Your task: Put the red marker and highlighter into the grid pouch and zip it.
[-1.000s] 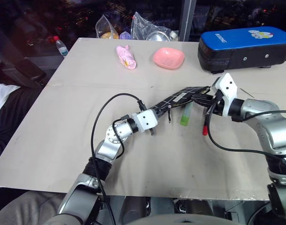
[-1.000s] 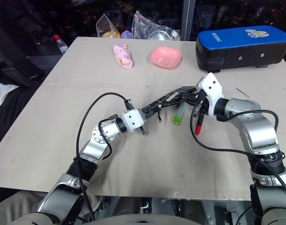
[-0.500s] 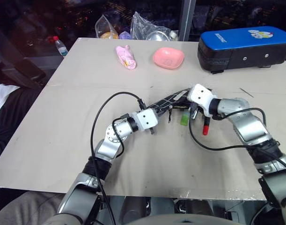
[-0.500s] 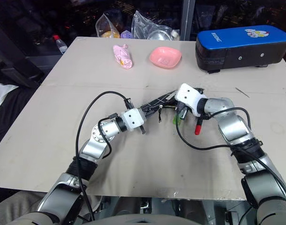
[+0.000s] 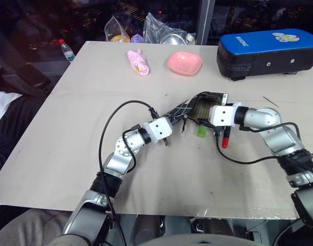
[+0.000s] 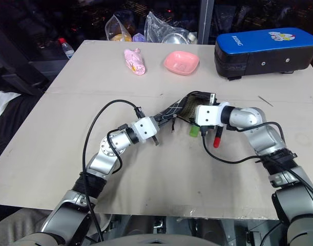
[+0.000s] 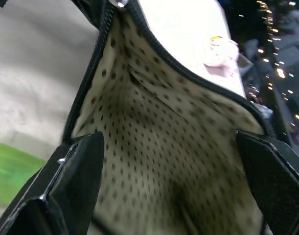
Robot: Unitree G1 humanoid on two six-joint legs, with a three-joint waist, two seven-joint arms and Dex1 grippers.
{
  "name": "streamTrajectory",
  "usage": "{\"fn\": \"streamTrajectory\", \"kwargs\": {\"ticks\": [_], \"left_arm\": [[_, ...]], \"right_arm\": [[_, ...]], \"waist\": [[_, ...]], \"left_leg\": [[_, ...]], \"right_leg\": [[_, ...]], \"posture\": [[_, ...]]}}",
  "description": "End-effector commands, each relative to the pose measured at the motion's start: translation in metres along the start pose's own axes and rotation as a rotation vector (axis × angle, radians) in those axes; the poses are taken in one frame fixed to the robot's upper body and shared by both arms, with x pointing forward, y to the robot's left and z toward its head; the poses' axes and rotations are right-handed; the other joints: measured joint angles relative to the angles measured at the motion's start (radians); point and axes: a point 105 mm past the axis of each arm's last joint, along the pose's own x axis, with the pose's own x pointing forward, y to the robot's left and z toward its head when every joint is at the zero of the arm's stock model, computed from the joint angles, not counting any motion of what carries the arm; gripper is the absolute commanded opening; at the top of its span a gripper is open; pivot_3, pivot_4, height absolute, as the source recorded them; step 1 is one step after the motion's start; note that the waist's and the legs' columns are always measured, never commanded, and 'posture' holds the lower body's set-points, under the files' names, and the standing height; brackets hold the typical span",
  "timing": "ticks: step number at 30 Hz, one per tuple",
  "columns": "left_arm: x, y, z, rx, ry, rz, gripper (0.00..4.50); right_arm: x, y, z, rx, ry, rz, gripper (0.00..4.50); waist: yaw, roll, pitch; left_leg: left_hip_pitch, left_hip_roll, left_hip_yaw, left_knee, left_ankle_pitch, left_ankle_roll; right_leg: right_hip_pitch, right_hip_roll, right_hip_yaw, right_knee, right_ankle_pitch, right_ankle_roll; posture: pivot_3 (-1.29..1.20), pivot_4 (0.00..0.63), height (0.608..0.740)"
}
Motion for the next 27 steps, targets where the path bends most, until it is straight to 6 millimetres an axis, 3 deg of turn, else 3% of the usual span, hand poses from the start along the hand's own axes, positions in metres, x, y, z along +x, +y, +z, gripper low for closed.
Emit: {"fn": "streamTrajectory", "kwargs": {"ticks": [1, 6, 11, 16, 20, 23, 27], "left_arm": [[-0.001, 0.011, 0.011, 0.024, -0.037, 0.041, 0.00], [-0.001, 0.011, 0.011, 0.019, -0.039, 0.043, 0.00], [-0.001, 0.011, 0.010, 0.014, -0.037, 0.042, 0.00], [0.000, 0.011, 0.010, 0.013, -0.036, 0.037, 0.00], [0.001, 0.011, 0.010, 0.013, -0.037, 0.035, 0.00], [0.001, 0.010, 0.010, 0.014, -0.037, 0.031, 0.00], [0.000, 0.009, 0.009, 0.011, -0.034, 0.034, 0.00]], "right_arm": [[-0.026, -0.024, 0.007, 0.168, 0.001, -0.176, 4.44], [-0.050, 0.007, -0.008, 0.579, 0.115, -0.331, 4.44], [-0.063, 0.047, -0.025, 0.868, 0.305, -0.448, 4.44], [-0.066, 0.077, -0.031, 1.078, 0.445, -0.525, 4.44], [-0.065, 0.089, -0.031, 1.168, 0.486, -0.542, 4.44], [-0.068, 0.098, -0.036, 1.239, 0.534, -0.594, 3.66], [-0.077, 0.085, -0.043, 1.171, 0.559, -0.681, 1.96]], "waist": [[0.000, 0.000, 0.000], [-0.001, 0.000, 0.000], [-0.002, 0.000, 0.000], [-0.003, 0.000, 0.000], [-0.001, 0.000, 0.000], [-0.002, -0.001, -0.001], [-0.002, -0.001, -0.001]], "left_leg": [[0.000, 0.000, 0.000, 0.000, 0.000, 0.000], [0.000, 0.000, -0.002, 0.000, 0.000, 0.000], [0.000, 0.000, -0.006, 0.000, 0.000, 0.000], [0.000, 0.000, -0.007, 0.000, 0.000, 0.000], [0.000, -0.001, -0.007, 0.000, 0.000, 0.000], [0.000, -0.001, -0.008, 0.000, 0.000, 0.000], [0.000, -0.001, -0.008, 0.000, 0.000, 0.000]], "right_leg": [[0.000, 0.000, 0.000, 0.000, 0.000, 0.000], [0.000, 0.000, 0.000, 0.000, 0.000, 0.000], [0.000, 0.000, 0.000, 0.000, 0.000, 0.000], [0.000, 0.000, 0.000, 0.001, 0.000, 0.000], [0.000, 0.000, 0.000, 0.000, 0.000, 0.000], [0.000, 0.000, 0.000, 0.000, 0.000, 0.000], [0.000, 0.000, 0.000, 0.000, 0.000, 0.000]], "posture": [[0.00, 0.150, 0.688], [0.00, 0.150, 0.688], [0.00, 0.150, 0.688], [0.00, 0.150, 0.688], [0.00, 0.150, 0.688], [0.00, 0.150, 0.688], [0.00, 0.150, 0.688]]}}
